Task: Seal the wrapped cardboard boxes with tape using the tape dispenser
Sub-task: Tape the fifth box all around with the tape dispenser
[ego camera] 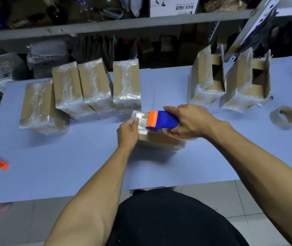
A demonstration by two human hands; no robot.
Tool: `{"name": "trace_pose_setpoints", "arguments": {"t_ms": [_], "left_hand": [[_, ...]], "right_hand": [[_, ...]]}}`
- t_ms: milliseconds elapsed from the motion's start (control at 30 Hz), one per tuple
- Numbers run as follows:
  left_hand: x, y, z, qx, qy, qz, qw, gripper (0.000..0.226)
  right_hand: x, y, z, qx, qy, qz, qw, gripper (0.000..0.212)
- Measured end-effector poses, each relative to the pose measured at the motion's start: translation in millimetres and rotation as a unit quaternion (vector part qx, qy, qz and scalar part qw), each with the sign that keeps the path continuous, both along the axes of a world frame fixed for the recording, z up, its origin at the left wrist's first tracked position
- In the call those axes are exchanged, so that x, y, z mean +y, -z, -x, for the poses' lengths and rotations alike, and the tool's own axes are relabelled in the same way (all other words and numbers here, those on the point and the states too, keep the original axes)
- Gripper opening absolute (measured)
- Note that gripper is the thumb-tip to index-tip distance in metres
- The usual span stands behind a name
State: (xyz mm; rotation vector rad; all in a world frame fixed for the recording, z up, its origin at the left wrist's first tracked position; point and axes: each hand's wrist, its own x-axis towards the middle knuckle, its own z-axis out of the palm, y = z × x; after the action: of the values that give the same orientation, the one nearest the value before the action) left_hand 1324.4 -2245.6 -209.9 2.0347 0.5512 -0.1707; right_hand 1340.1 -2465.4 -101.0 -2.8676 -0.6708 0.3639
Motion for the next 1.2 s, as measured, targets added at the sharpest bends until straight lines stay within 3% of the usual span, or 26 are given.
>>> {"name": "trace_pose_setpoints", "arguments": {"t_ms": [300,467,633,700,800,900,967,1200], "left_hand": [[10,-4,-5,-0.01,0.038,-0.037,0.999,0.049],[27,-1,-1,-0.018,0.036,-0.036,0.999,0.049],[36,-3,0,-0.022,0.026,-0.035,0.999,0.034],[28,-7,1,-0.031,0.022,-0.07,0.997,0.039],[7,-12,2,-0.108,0.118,-0.26,0.952,0.053],[-44,-14,8,-0.12,0.339,-0.301,0.883,0.047],[-69,-8,12,-0.093,0.398,-0.336,0.849,0.052],[-70,-3,9,-0.055,0.406,-0.35,0.843,0.057]], "right_hand": [[-92,21,41,0.022,0.099,-0.009,0.995,0.06],[-105,44,64,0.059,0.13,-0.066,0.988,0.063],[-101,63,67,0.07,0.132,-0.065,0.987,0.059],[-95,71,64,0.071,0.137,-0.06,0.986,0.055],[-89,80,63,0.078,0.138,-0.041,0.986,0.049],[-82,89,65,0.095,0.144,-0.027,0.985,0.048],[-80,92,65,0.099,0.147,-0.038,0.983,0.047],[-106,98,86,0.143,0.171,-0.134,0.965,0.046]]}}
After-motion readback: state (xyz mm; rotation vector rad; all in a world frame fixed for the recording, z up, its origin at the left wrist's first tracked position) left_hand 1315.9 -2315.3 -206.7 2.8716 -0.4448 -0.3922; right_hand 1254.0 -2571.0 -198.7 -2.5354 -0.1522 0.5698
